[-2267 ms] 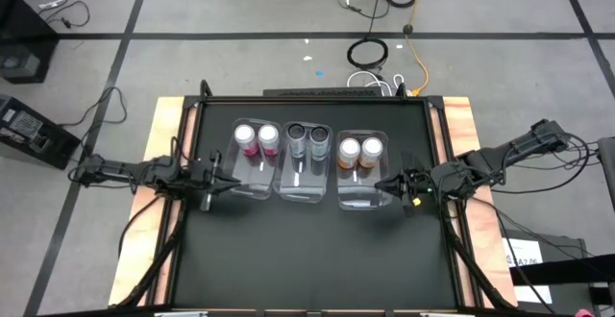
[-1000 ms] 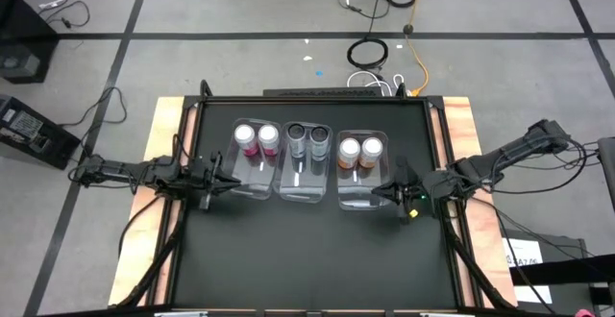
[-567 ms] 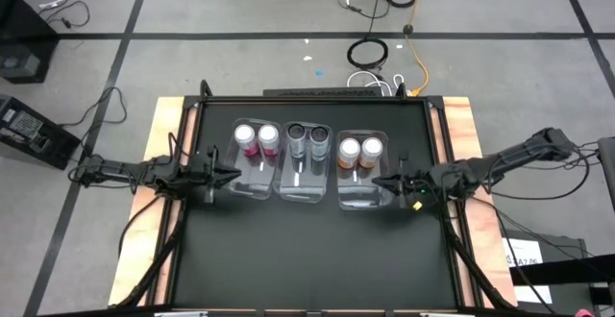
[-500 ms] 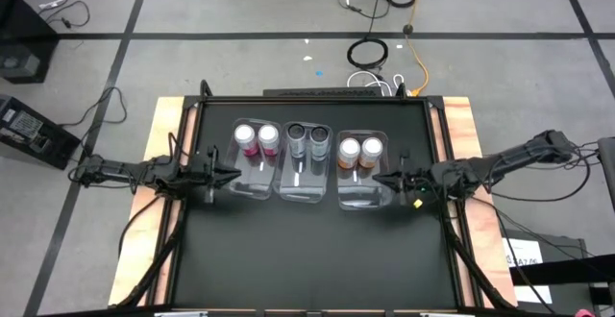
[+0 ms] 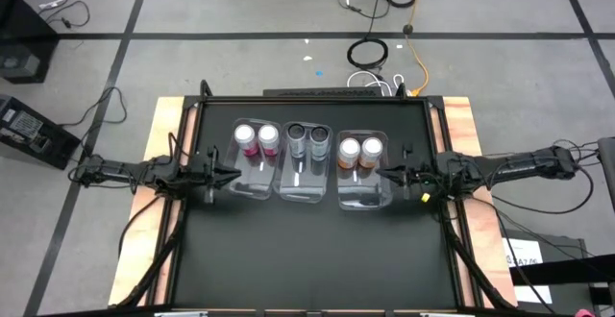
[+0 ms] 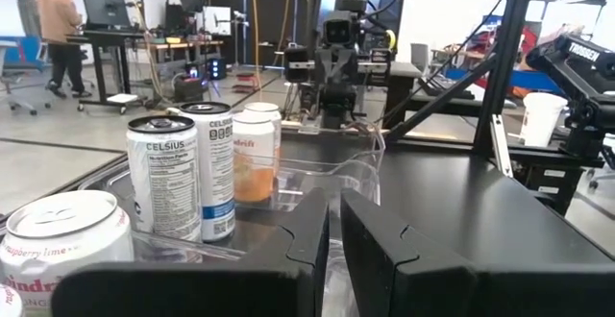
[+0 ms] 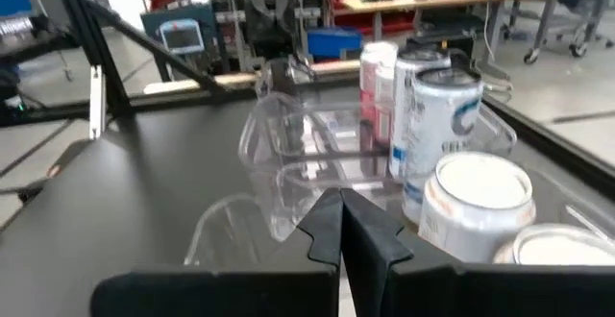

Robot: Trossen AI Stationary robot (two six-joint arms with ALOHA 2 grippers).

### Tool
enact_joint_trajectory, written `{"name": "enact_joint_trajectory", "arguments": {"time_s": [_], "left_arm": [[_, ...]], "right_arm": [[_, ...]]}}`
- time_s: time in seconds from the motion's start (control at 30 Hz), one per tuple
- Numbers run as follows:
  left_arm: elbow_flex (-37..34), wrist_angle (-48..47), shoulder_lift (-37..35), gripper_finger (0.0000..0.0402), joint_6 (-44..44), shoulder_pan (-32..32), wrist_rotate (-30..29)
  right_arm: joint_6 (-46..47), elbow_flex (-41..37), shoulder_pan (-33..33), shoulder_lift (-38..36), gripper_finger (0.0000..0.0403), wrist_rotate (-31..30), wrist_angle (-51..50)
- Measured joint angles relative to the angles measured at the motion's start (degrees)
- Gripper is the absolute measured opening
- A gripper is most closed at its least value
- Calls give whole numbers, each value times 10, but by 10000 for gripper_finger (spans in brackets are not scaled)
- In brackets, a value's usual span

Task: Sort soda cans
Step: Return to Home Position

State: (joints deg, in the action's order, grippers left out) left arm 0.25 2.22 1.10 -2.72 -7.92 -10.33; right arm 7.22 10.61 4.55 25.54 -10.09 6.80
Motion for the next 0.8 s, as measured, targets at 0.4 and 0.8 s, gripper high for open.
{"name": "enact_joint_trajectory", "arguments": {"time_s": [0.4, 0.8], "left_arm": [[0, 0, 0, 42, -1, 0, 1], [0, -2, 0, 42, -30, 0, 9]], "right_arm": [[31, -61, 0, -131, 0, 28, -51], [7, -98, 0, -212, 0, 41, -46]]}}
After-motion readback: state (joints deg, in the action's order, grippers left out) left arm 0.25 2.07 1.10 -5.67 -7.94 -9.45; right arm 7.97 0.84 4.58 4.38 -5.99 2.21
